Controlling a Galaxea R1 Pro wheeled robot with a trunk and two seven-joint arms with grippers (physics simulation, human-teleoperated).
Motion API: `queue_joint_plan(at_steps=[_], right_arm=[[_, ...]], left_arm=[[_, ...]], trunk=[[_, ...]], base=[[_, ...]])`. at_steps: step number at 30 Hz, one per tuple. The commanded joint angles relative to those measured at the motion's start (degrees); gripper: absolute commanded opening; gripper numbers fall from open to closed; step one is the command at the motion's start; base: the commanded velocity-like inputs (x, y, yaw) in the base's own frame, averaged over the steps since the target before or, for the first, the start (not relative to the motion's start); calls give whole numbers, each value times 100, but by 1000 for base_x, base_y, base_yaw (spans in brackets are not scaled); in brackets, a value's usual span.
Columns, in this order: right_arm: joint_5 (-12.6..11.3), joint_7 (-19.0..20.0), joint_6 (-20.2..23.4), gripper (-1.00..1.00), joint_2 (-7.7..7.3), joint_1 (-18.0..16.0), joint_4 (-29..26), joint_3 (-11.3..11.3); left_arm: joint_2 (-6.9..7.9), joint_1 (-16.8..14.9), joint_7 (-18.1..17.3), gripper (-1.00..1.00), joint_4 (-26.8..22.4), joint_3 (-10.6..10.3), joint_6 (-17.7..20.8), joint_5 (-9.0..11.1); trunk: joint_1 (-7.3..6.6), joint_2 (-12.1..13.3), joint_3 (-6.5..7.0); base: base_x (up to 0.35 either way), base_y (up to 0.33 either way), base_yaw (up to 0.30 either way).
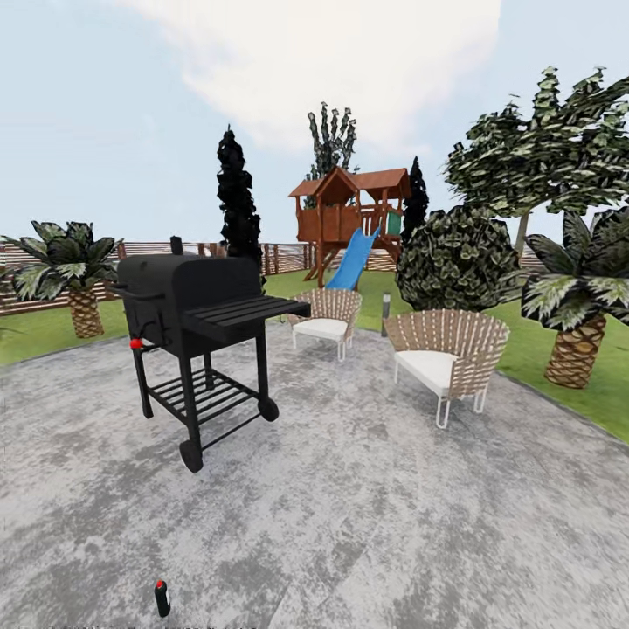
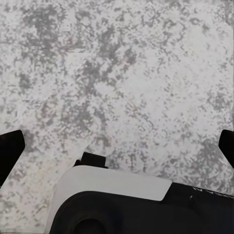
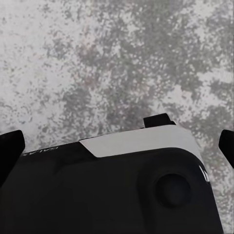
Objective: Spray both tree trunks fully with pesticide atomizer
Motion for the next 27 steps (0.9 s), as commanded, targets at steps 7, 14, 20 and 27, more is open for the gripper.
queue_joint_plan(at_steps=[7, 14, 20, 27], right_arm=[[13, 10, -17, 100, 31, -2, -7, -41], [11, 11, -17, 100, 35, 0, -8, -41], [8, 16, -17, 100, 30, -1, -15, -47], [7, 25, -23, 100, 29, 1, -26, -47]], left_arm=[[0, -6, -52, 100, 9, 26, -8, 44], [0, -6, -52, 100, 9, 26, -11, 44], [0, -6, -52, 100, 8, 26, -11, 45], [0, -6, -52, 100, 9, 26, -12, 44]], trunk=[[0, -3, 15], [0, -3, 36], [0, -3, 42], [0, -3, 43]], base=[[3, 0, 289], [98, -55, 273], [179, -111, 96], [179, -93, 11]])
